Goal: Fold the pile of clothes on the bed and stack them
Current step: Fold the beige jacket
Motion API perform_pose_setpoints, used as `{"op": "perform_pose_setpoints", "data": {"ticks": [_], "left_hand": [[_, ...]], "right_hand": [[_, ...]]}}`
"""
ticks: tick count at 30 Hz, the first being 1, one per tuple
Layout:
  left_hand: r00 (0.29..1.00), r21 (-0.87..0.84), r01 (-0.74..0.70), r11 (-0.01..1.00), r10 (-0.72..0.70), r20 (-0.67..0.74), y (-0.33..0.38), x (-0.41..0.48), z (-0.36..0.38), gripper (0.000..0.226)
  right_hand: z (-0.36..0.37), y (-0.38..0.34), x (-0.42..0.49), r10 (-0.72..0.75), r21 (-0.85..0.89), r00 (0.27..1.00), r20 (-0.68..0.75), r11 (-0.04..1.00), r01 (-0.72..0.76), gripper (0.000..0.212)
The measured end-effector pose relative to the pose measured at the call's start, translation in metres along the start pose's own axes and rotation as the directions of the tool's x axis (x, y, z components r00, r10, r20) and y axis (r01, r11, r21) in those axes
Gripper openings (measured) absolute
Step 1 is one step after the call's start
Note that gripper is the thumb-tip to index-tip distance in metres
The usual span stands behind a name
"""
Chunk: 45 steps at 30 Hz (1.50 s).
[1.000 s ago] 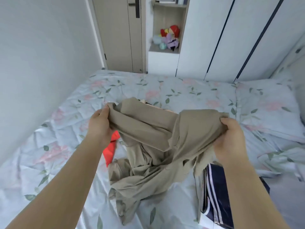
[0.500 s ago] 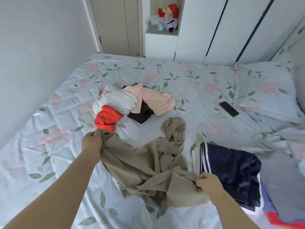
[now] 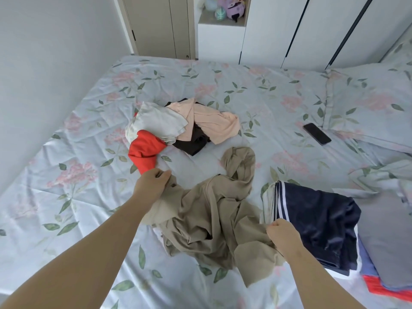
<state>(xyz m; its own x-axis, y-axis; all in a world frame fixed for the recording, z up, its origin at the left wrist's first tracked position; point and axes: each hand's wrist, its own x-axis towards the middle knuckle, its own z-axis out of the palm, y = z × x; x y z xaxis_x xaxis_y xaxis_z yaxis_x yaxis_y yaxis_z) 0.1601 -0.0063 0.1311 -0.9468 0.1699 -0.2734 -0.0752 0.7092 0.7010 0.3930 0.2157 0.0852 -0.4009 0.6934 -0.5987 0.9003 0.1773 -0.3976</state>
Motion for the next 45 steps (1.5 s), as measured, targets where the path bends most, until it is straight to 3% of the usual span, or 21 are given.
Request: {"op": "perform_pose_setpoints", "data": {"ticks": [3,5,7,9,13,19,22,25,27,30,32,34,36,37,38,41,45], "left_hand": [[0.999,0.05,0.015,0.999,-0.016,0.035,-0.004,0.003,0.007,0.039],[0.996,0.199,-0.001,0.98,-0.016,0.085,-0.007,0.004,0.011,0.028],[0.991,0.412,-0.078,0.908,0.024,0.133,-0.01,0.006,0.018,0.012],[0.976,0.528,-0.191,0.828,0.105,0.189,-0.008,0.01,0.032,0.018],[0.936,0.432,-0.302,0.85,0.179,0.303,0.001,0.028,0.077,0.022],[0.886,0.369,-0.226,0.901,0.033,0.462,-0.024,0.077,0.158,0.025],[0.906,0.346,-0.162,0.924,0.0,0.424,-0.034,0.101,0.191,0.03],[0.935,0.309,-0.112,0.944,-0.005,0.354,-0.043,0.123,0.213,0.046],[0.929,0.259,0.026,0.965,-0.119,0.351,-0.048,0.135,0.223,0.058],[0.876,0.157,0.325,0.933,-0.36,0.322,-0.057,0.144,0.228,0.064],[0.792,0.11,0.487,0.867,-0.491,0.363,-0.06,0.146,0.221,0.064],[0.657,0.043,0.639,0.768,-0.573,0.49,-0.061,0.144,0.209,0.056],[0.55,0.01,0.712,0.703,-0.566,0.615,-0.054,0.138,0.191,0.043],[0.537,-0.03,0.718,0.695,-0.526,0.66,-0.048,0.136,0.181,0.036],[0.556,-0.105,0.715,0.691,-0.472,0.684,-0.042,0.136,0.172,0.027],[0.704,-0.382,0.631,0.675,-0.292,0.647,-0.014,0.135,0.14,0.009],[0.818,-0.581,0.451,0.678,-0.054,0.572,0.038,0.121,0.092,0.012]], "right_hand": [[-0.001,-0.001,0.007,0.03,-0.018,0.999,0.019,0.999,-0.03,0.015],[0.0,-0.002,0.012,0.029,-0.088,1.0,0.009,0.996,-0.029,0.012],[0.003,-0.006,0.017,-0.001,-0.073,1.0,-0.027,0.997,-0.001,0.009],[0.01,-0.011,0.024,-0.027,0.023,1.0,-0.014,0.999,0.027,0.016],[0.027,-0.027,0.049,-0.023,0.169,0.999,0.033,0.986,0.017,0.028],[0.061,-0.033,0.118,0.022,0.25,0.993,0.114,0.967,-0.05,0.032],[0.08,-0.035,0.156,0.057,0.337,0.989,0.135,0.936,-0.1,0.042],[0.095,-0.039,0.186,0.145,0.516,0.976,0.161,0.831,-0.208,0.056],[0.102,-0.044,0.199,0.16,0.626,0.965,0.21,0.736,-0.258,0.046],[0.11,-0.052,0.211,0.181,0.73,0.949,0.257,0.607,-0.313,0.059],[0.111,-0.06,0.214,0.168,0.747,0.958,0.234,0.599,-0.288,0.058],[0.104,-0.068,0.213,0.113,0.759,0.975,0.19,0.614,-0.218,0.032],[0.091,-0.078,0.208,0.044,0.779,0.99,0.135,0.613,-0.134,0.022],[0.082,-0.084,0.206,0.003,0.798,0.994,0.111,0.595,-0.091,0.023],[0.072,-0.09,0.203,-0.041,0.827,0.995,0.089,0.56,-0.051,0.024],[0.041,-0.112,0.19,-0.161,0.878,0.985,0.062,0.477,0.023,0.028],[-0.001,-0.148,0.16,-0.312,0.778,0.95,0.013,0.6,0.186,0.031]]}}
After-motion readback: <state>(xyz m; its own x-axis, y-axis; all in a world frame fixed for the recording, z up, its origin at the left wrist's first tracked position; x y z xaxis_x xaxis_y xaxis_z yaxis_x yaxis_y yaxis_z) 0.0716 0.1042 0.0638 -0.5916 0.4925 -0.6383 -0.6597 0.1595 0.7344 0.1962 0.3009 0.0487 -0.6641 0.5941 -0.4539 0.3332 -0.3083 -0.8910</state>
